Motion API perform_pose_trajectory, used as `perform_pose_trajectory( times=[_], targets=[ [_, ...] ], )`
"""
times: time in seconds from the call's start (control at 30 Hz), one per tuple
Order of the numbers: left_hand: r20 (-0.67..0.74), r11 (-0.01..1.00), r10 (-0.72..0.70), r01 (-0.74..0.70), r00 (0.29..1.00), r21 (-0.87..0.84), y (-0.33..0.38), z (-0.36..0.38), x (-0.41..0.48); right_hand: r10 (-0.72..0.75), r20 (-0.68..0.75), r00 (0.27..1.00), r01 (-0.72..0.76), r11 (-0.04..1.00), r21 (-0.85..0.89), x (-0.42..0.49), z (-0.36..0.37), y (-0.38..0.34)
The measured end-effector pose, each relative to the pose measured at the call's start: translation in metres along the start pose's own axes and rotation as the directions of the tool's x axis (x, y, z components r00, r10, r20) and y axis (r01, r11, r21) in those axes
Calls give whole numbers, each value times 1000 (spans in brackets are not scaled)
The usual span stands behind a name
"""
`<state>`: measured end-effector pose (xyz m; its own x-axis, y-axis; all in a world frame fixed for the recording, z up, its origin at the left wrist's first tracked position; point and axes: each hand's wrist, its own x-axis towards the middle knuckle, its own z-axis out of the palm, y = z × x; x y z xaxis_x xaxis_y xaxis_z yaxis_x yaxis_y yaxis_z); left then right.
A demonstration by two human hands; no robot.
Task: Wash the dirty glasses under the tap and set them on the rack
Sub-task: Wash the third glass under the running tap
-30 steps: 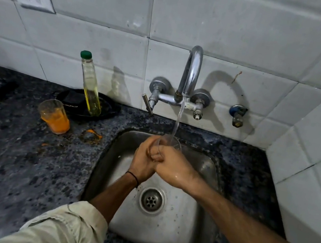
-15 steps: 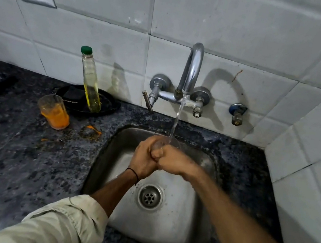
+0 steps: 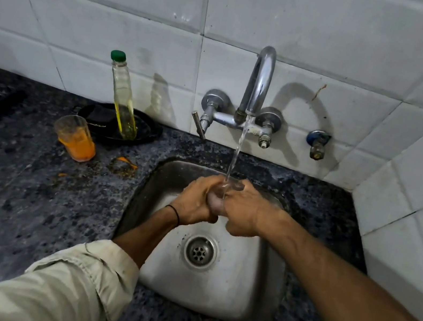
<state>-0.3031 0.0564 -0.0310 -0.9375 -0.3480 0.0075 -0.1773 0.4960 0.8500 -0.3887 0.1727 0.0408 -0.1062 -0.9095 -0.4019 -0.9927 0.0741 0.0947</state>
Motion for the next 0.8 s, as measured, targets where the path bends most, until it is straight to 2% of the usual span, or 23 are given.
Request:
perform_pose_trajectory(
  times=[0.07,0.1,0.17,0.2,0.23,0.27,0.3,0.4,0.43,0.5,0.57,0.6,0.63,0.67,0.73,0.8],
  targets=[
    [-55,999,31,-28,998,45,-5,1,1,87,74,993,-107,934,340,11,3,-3],
    [-89,998,45,-41,995,49,-7,3,0,126,82,989,-150,823,547,14,6,-4],
    [-147,999,45,-41,988,35,-12,5,-1,241,78,967,-183,452,873,15,8,-10],
    [-171,1000,29,-30,985,-4,-12,5,-2,301,56,952,-153,312,938,15,9,-13],
    [-186,998,-1,-11,983,-66,-14,5,-3,346,11,938,-103,250,963,15,12,-16],
    [-195,990,-32,4,980,-139,-15,4,-5,377,-45,925,-59,259,964,14,14,-19],
    [-202,979,-79,37,976,-202,-17,4,-7,405,-105,908,-34,320,947,14,18,-21],
    [-218,934,-197,116,956,-337,-20,4,-13,455,-296,840,-33,587,809,9,24,-23],
    [-227,924,-218,126,949,-361,-20,5,-14,464,-345,816,-31,631,775,8,25,-24],
    [-285,949,-207,121,936,-290,-19,11,-15,510,-337,791,-39,593,804,10,23,-31],
    [-351,983,-184,167,918,-77,-20,19,-14,590,-247,769,-59,450,891,20,21,-39],
    [-361,982,-182,190,915,-12,-19,22,-14,635,-213,743,-66,386,920,25,19,-40],
    [-356,982,-184,189,916,-21,-18,25,-13,666,-201,718,-66,352,934,27,17,-39],
    [-337,984,-180,171,924,-54,-14,24,-12,667,-211,714,-61,360,931,27,14,-35],
    [-262,984,-146,112,954,-141,-8,14,-10,549,-241,800,-49,460,886,20,5,-21],
    [-26,914,-143,122,989,-386,-8,-1,-11,385,-223,895,-19,532,846,11,-3,-5]
  ],
)
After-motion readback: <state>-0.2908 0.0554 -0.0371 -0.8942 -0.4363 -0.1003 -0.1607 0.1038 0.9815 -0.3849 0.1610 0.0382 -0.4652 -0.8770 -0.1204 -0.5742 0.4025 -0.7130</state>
